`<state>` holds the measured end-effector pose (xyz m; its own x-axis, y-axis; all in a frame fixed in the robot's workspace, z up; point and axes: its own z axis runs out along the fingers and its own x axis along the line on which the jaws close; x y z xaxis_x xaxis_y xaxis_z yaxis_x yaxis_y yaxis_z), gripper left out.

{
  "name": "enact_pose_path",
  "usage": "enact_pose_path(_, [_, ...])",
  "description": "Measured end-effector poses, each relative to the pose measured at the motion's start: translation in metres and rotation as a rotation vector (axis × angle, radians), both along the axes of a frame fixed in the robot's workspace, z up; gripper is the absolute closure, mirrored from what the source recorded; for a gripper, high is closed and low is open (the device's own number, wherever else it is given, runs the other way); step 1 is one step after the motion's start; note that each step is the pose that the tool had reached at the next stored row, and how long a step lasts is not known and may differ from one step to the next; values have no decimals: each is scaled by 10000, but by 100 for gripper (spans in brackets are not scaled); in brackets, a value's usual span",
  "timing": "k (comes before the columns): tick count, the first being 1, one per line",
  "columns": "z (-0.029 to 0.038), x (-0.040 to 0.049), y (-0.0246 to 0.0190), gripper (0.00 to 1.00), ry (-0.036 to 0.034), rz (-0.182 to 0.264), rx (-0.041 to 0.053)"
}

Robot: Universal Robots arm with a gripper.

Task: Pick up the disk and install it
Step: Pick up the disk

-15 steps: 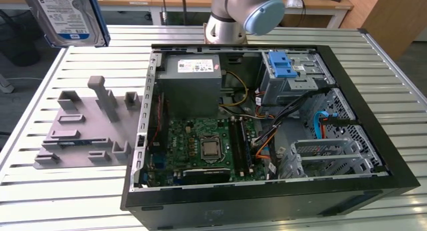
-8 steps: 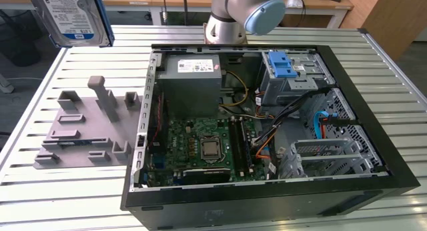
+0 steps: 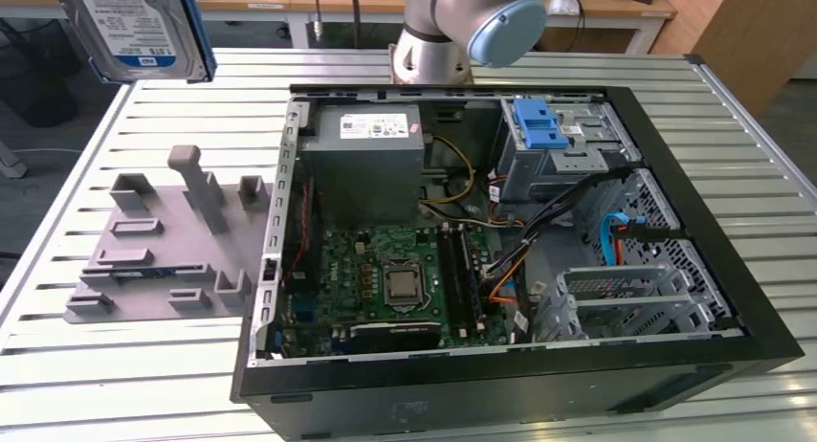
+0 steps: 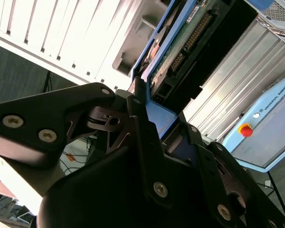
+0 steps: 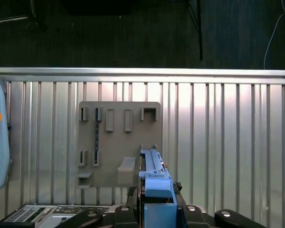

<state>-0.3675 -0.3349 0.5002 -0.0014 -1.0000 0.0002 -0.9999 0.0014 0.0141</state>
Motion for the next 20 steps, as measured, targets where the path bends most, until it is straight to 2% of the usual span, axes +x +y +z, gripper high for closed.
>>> enact_pose_path(4, [5,0,-15,64,-1,2,0])
enact_pose_path(11, [5,5,-137,64,0,0,0])
enact_pose_path(20, [5,268,-143,64,6,1,0])
